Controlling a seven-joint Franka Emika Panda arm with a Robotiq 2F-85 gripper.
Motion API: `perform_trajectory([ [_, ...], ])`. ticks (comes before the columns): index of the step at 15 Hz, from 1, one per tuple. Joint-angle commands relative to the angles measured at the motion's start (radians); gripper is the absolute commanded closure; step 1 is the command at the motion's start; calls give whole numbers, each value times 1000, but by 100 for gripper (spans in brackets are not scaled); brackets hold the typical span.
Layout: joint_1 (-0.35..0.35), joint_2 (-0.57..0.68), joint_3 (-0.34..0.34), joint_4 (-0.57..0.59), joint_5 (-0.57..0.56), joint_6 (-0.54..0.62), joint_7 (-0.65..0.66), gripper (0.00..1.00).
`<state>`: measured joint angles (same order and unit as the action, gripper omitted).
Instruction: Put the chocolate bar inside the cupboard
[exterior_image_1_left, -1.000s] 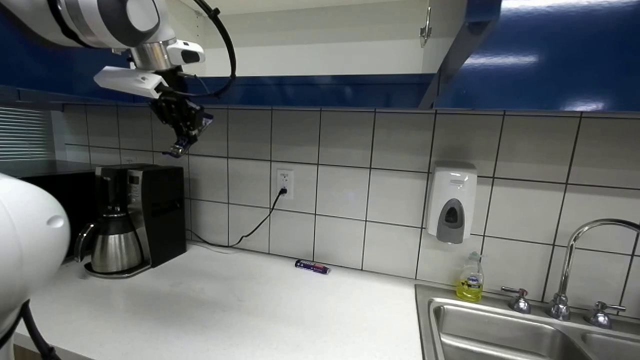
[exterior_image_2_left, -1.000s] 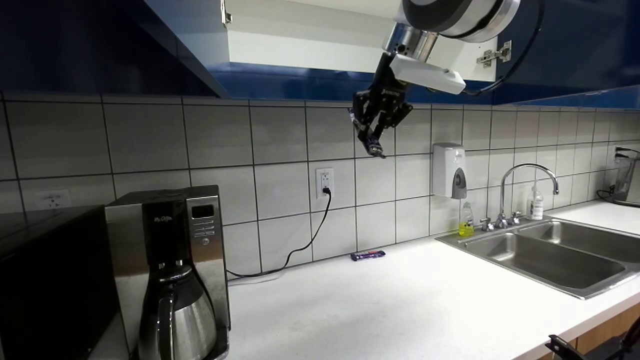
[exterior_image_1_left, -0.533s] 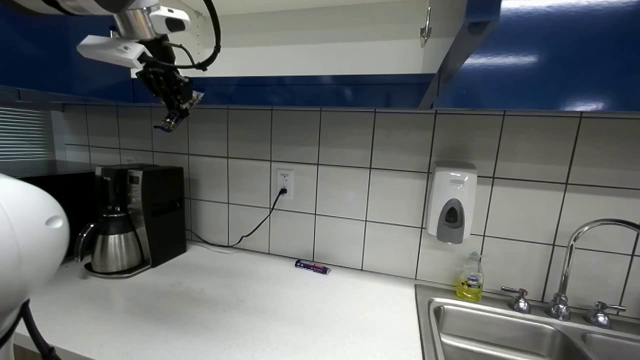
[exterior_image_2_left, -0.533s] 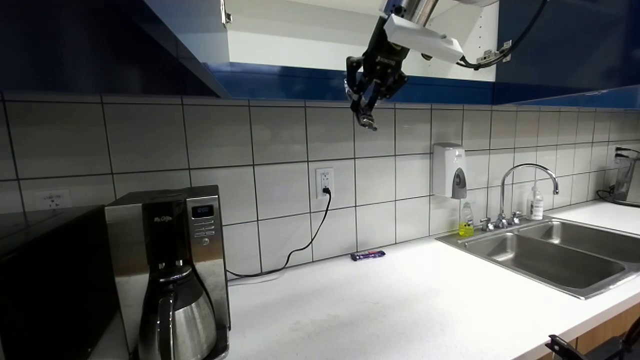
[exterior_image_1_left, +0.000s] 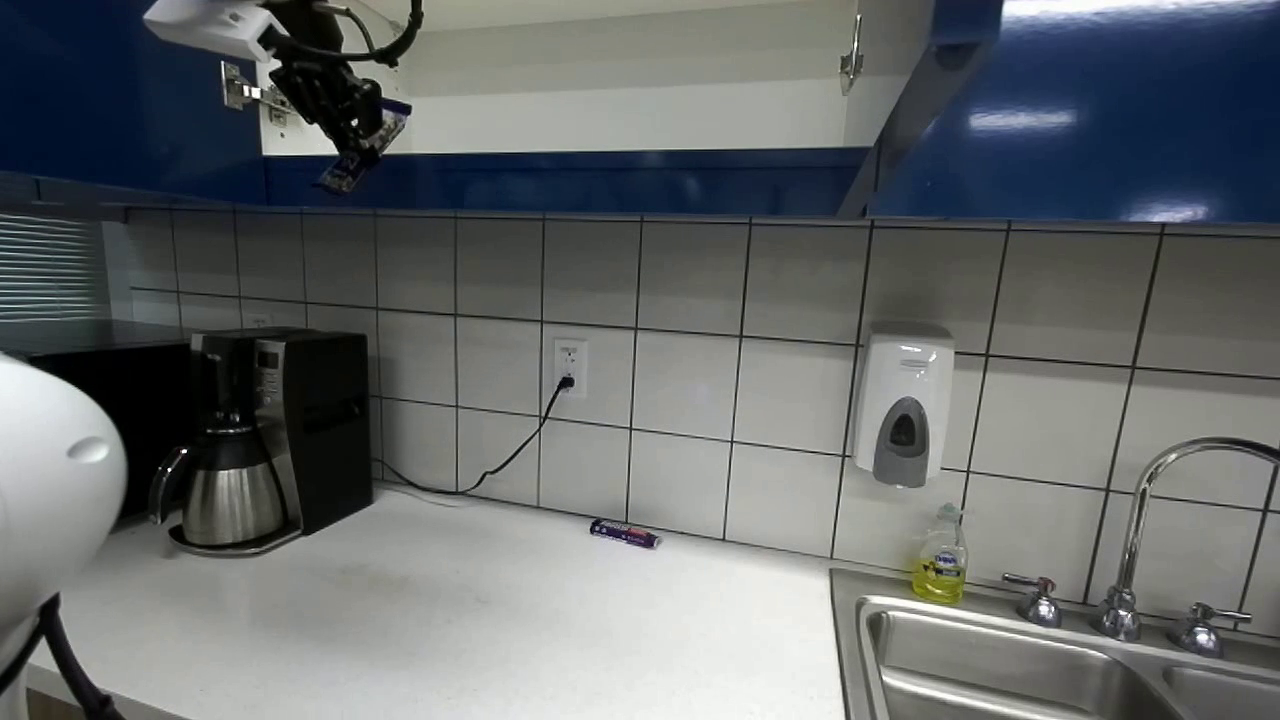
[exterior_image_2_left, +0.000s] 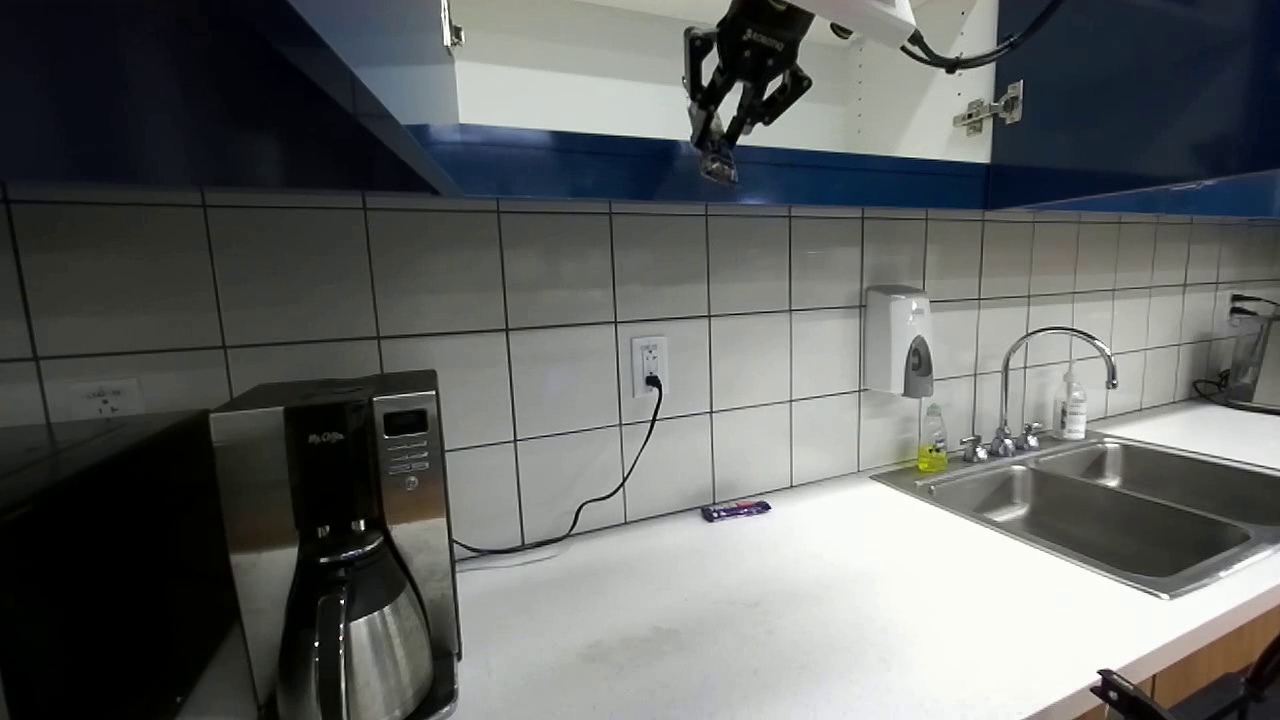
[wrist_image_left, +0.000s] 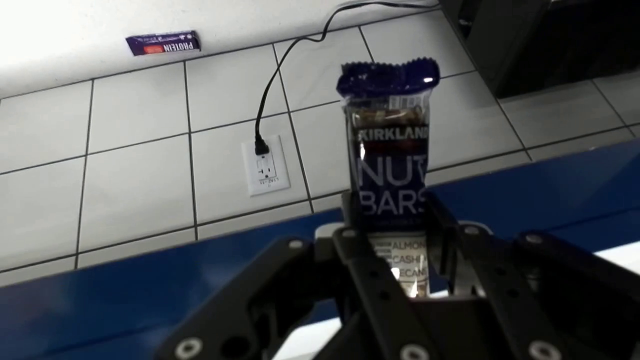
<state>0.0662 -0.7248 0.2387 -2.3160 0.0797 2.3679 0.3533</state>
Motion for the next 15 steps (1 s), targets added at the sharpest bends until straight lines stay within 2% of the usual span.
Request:
perform_trajectory([
  [1,-52,45,29,121,-26,-72,52,92],
  [7,-73,144,19,304,-22,-155,69,92],
  [15,-86,348,4,552,-34,-307,114,92],
])
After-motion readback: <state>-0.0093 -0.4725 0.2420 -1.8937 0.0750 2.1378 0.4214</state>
